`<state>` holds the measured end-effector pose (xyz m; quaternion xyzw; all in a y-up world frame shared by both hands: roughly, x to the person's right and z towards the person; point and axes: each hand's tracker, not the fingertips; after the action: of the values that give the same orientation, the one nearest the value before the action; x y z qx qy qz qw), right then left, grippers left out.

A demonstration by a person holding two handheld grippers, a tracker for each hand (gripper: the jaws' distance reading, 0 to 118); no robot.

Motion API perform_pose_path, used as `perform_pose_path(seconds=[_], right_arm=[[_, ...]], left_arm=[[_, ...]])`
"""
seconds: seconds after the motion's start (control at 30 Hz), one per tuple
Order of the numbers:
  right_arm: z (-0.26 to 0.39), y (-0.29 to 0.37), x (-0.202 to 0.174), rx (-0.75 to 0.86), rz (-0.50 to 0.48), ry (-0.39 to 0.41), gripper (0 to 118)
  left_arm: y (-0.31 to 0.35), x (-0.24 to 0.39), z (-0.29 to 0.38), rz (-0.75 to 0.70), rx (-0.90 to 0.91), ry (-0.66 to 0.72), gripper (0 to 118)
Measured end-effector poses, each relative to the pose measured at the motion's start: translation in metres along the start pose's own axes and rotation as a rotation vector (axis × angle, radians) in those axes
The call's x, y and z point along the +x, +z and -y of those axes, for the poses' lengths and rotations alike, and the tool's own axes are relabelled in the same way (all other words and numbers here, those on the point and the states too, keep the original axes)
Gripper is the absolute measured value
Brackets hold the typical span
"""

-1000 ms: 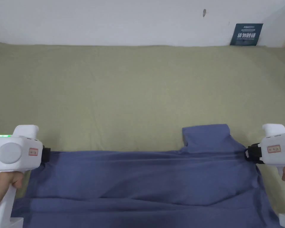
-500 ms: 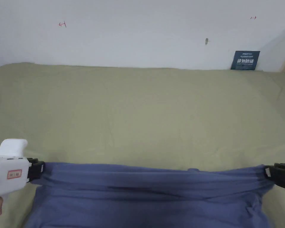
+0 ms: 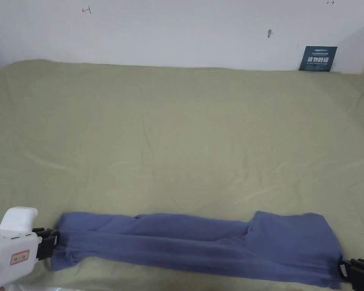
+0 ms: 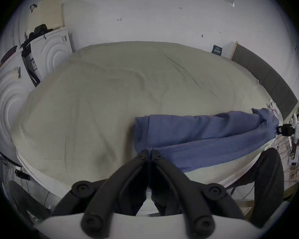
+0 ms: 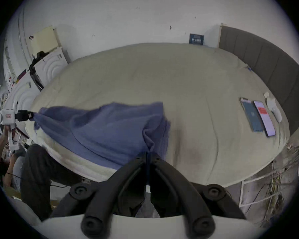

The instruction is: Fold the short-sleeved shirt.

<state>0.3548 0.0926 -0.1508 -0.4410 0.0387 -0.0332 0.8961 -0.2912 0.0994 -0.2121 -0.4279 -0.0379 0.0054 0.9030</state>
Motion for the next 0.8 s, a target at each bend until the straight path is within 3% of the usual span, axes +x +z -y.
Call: perform_pose_path(seconds=[0.03,0.07,0.1,0.13,0.2,0.23,0.27,0.33,0.37,0.4,0.43,0.5,0.53,0.57,0.67,0.8], right_arm=[[0.0,-0.001,-0.002,0.003,0.005,-0.006,31],[0.001,0.0,-0.003,0.008,0.001,-0.006,67],[-0.001,0.001,-0.004,0.01,0.005,-0.013,114],[-0.005,0.002,-0.007,0.01,0.018,-0.021,116],[-0.009,0.008,-0.016,0.018,0.035,-0.025,104],[-0.016,0.021,-0.022,0.121,0.021,-0.015,105],[-0.022,0.026,-0.03,0.102,0.033,-0.011,104],[-0.028,0.03,-0.051,0.142,0.054,0.001,90],[-0.031,0.033,-0.061,0.181,0.03,-0.005,66],[-0.035,0.037,-0.073,0.21,0.024,-0.031,15],[-0.038,0.04,-0.086,0.239,0.01,-0.047,0],[-0.04,0.036,-0.107,0.317,-0.02,-0.02,0],[-0.039,0.034,-0.122,0.351,0.024,-0.011,0],[-0.037,0.034,-0.136,0.411,0.078,-0.004,0],[-0.034,0.029,-0.161,0.474,0.109,0.003,0],[-0.022,0.039,-0.178,0.556,0.083,0.002,0]], left_arm=[[0.001,0.002,-0.001,-0.005,-0.005,0.007,36],[0.002,0.002,-0.001,-0.008,-0.002,0.016,78],[0.005,0.003,-0.003,-0.009,0.004,0.02,118],[0.008,0.004,-0.006,-0.031,0.006,0.015,118],[0.015,0.005,-0.01,-0.033,0.015,0.013,116],[0.022,0.005,-0.011,-0.028,0.07,0.019,116],[0.026,0.005,-0.014,-0.034,0.06,0.024,115],[0.032,0.005,-0.022,-0.063,0.098,0.062,98],[0.034,0.005,-0.025,-0.062,0.096,0.073,76],[0.036,0.005,-0.028,-0.059,0.106,0.084,21],[0.04,0.009,-0.032,-0.068,0.127,0.097,0],[0.04,0.01,-0.036,-0.079,0.13,0.106,0],[0.035,0.008,-0.038,-0.101,0.098,0.134,0],[0.039,0.005,-0.039,-0.037,0.106,0.171,0],[0.032,-0.018,-0.042,0.123,0.051,0.283,0],[0.013,-0.047,-0.055,0.221,-0.076,0.336,0]])
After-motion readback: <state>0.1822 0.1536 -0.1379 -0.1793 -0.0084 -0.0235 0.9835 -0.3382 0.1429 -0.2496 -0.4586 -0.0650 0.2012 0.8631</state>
